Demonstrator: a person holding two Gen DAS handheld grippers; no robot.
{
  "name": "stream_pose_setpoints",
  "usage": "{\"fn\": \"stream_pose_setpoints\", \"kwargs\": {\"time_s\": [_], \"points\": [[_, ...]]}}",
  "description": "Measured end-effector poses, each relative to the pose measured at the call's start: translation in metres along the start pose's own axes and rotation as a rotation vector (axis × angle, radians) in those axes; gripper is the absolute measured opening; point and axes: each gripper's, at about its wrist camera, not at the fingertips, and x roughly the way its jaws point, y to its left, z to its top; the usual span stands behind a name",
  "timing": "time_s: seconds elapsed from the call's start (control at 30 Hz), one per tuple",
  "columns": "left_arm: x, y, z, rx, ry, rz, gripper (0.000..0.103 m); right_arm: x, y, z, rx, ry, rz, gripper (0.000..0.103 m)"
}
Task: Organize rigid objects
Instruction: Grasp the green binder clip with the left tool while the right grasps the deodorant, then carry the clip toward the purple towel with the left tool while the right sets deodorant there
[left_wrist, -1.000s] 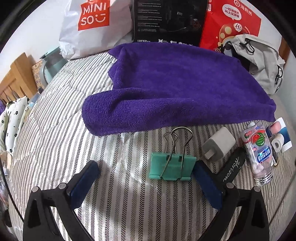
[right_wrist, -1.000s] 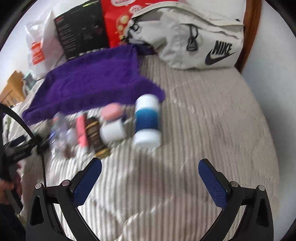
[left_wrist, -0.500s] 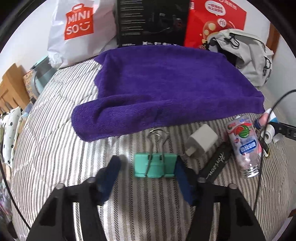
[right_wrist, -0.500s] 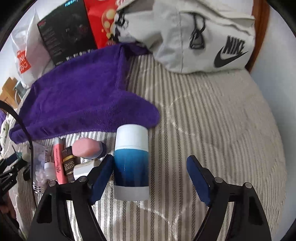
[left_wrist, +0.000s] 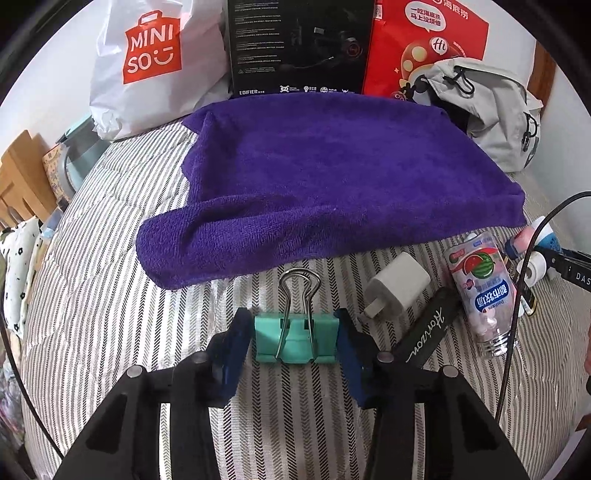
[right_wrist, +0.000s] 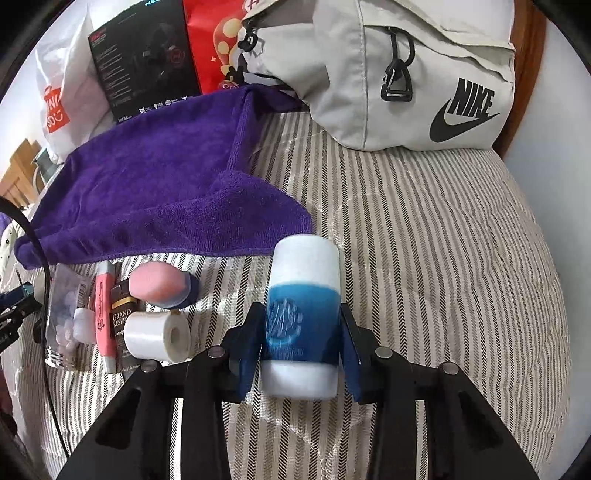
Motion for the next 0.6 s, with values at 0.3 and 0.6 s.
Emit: {"fn": "stream_pose_setpoints", "kwargs": {"time_s": [0.3, 0.6], "points": [[-0.002, -0.001, -0.001, -0.001, -0.016, -0.003, 0.043, 0.002, 0.001, 0.001, -0.015, -0.007, 0.012, 0.038], [-0.012, 0.008, -0.005, -0.042, 0.012, -0.052, 0.039, -0.006, -0.011, -0.003, 0.046, 0.011, 0.118, 0.036]]}}
